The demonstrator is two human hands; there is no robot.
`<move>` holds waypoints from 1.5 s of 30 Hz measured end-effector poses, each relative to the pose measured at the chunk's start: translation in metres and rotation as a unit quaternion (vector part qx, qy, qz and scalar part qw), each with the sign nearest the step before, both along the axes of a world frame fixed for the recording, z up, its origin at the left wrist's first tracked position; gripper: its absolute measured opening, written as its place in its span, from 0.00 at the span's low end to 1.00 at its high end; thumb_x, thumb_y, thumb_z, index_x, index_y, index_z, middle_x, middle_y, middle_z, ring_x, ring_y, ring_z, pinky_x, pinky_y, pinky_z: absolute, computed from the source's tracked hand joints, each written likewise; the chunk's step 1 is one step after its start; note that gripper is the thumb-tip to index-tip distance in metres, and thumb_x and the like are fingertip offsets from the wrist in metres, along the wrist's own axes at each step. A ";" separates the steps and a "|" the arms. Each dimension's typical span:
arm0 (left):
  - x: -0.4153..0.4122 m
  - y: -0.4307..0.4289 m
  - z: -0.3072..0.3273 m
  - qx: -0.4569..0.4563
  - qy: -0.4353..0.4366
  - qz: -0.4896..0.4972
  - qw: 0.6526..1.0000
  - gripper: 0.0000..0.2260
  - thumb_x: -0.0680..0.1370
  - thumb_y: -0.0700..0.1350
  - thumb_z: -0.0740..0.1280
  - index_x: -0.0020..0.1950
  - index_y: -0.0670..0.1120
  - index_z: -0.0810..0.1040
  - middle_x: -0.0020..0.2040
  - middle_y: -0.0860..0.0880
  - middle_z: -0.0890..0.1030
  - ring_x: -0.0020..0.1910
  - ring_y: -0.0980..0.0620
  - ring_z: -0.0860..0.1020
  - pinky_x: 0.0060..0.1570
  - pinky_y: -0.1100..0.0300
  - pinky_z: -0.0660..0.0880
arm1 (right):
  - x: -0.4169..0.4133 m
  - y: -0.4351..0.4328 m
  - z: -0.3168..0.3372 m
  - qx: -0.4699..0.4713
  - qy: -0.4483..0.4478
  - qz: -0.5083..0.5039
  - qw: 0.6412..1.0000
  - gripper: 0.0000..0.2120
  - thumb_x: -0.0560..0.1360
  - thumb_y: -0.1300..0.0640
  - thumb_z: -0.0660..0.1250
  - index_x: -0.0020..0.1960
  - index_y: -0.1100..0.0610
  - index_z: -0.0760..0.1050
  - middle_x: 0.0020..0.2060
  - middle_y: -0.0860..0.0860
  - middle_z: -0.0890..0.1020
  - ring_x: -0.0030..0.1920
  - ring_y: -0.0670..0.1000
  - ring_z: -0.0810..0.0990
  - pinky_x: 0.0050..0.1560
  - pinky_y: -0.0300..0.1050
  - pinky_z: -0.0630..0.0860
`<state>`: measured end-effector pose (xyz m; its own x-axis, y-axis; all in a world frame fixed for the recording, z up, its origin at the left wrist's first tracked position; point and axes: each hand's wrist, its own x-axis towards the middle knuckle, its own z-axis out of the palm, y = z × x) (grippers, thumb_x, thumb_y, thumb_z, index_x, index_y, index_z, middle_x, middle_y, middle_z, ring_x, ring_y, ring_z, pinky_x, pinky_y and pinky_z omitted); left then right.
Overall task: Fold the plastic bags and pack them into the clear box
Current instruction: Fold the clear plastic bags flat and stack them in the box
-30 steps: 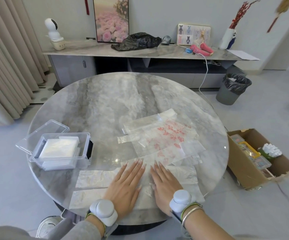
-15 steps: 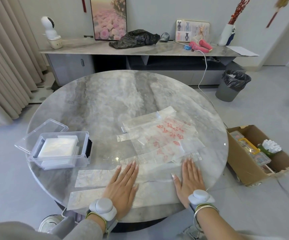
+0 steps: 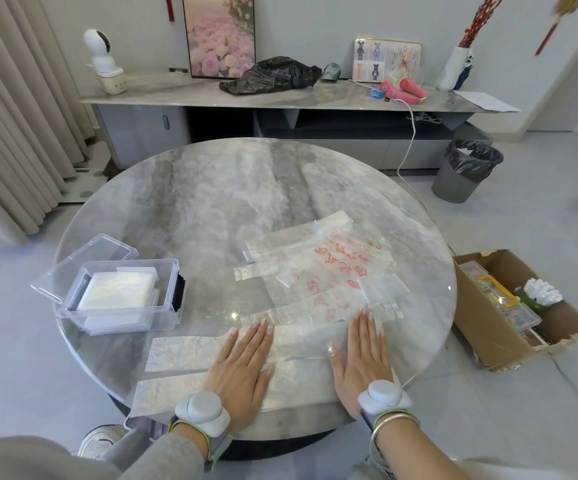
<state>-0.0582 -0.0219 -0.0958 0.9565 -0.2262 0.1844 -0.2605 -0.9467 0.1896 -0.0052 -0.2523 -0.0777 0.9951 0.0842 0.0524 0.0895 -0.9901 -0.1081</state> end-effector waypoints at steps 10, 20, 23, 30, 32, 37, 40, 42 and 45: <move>0.000 0.001 0.000 0.002 0.008 0.011 1.000 0.26 0.84 0.54 0.42 0.79 0.44 0.57 0.79 0.48 0.57 0.78 0.52 0.54 0.73 0.49 0.53 | -0.013 -0.001 -0.008 0.044 -0.045 -0.075 0.995 0.37 0.80 0.40 0.38 0.73 0.70 0.56 0.71 0.64 0.65 0.73 0.59 0.58 0.74 0.51 0.46; 0.000 0.002 0.001 0.005 0.012 0.009 1.000 0.26 0.83 0.55 0.46 0.79 0.45 0.56 0.79 0.49 0.56 0.78 0.53 0.52 0.73 0.50 0.52 | -0.019 0.001 -0.014 0.026 -0.037 -0.118 0.992 0.38 0.80 0.41 0.36 0.70 0.70 0.64 0.67 0.65 0.71 0.68 0.61 0.70 0.72 0.54 0.46; 0.000 0.003 0.000 0.000 0.012 0.008 1.000 0.26 0.83 0.55 0.48 0.80 0.45 0.55 0.79 0.49 0.55 0.78 0.53 0.52 0.73 0.50 0.51 | -0.019 0.000 -0.015 0.010 -0.036 -0.115 0.993 0.36 0.80 0.43 0.38 0.68 0.70 0.68 0.66 0.64 0.73 0.66 0.62 0.74 0.72 0.54 0.46; 0.000 0.004 0.002 0.012 0.002 -0.003 1.000 0.24 0.83 0.53 0.47 0.80 0.53 0.53 0.79 0.46 0.58 0.78 0.48 0.55 0.72 0.48 0.53 | -0.020 -0.003 -0.012 0.005 -0.070 -0.112 0.991 0.32 0.73 0.48 0.51 0.69 0.67 0.68 0.67 0.65 0.71 0.67 0.64 0.70 0.71 0.54 0.44; 0.000 0.004 0.002 0.016 0.000 -0.003 1.000 0.23 0.84 0.53 0.45 0.80 0.53 0.56 0.78 0.45 0.59 0.78 0.48 0.57 0.71 0.47 0.54 | -0.024 -0.001 -0.010 0.008 -0.059 -0.120 0.991 0.32 0.72 0.48 0.51 0.68 0.68 0.69 0.67 0.65 0.72 0.66 0.64 0.72 0.71 0.53 0.45; -0.001 0.003 0.006 0.027 -0.001 -0.007 1.000 0.23 0.84 0.54 0.43 0.78 0.53 0.62 0.77 0.44 0.62 0.76 0.46 0.62 0.70 0.47 0.57 | -0.031 0.003 -0.009 0.023 -0.047 -0.117 0.992 0.32 0.72 0.49 0.52 0.67 0.69 0.69 0.66 0.65 0.72 0.68 0.60 0.64 0.72 0.53 0.45; -0.001 0.002 0.006 0.032 -0.004 -0.005 0.999 0.22 0.83 0.53 0.48 0.77 0.52 0.63 0.77 0.44 0.63 0.75 0.46 0.63 0.69 0.47 0.58 | -0.032 0.003 -0.007 0.031 -0.048 -0.112 0.992 0.31 0.78 0.49 0.46 0.67 0.70 0.69 0.67 0.65 0.71 0.69 0.61 0.63 0.72 0.54 0.45; -0.002 0.002 0.007 0.034 -0.010 -0.006 0.999 0.23 0.82 0.52 0.51 0.77 0.52 0.64 0.77 0.44 0.63 0.75 0.46 0.64 0.69 0.46 0.58 | -0.032 0.006 -0.003 0.035 -0.034 -0.096 0.994 0.35 0.80 0.46 0.36 0.67 0.70 0.69 0.68 0.65 0.71 0.69 0.61 0.63 0.72 0.54 0.46; -0.002 0.002 0.006 0.043 -0.015 -0.006 0.999 0.23 0.81 0.52 0.51 0.76 0.52 0.65 0.76 0.44 0.65 0.74 0.45 0.66 0.69 0.45 0.58 | -0.041 0.016 0.003 0.034 -0.032 -0.074 0.996 0.35 0.80 0.46 0.36 0.67 0.70 0.69 0.69 0.65 0.69 0.69 0.61 0.63 0.71 0.52 0.49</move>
<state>-0.0599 -0.0203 -0.0901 0.9481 -0.2536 0.1918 -0.2760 -0.9559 0.1003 -0.0463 -0.2362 -0.0747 0.9907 -0.0693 0.1171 -0.0482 -0.9835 -0.1743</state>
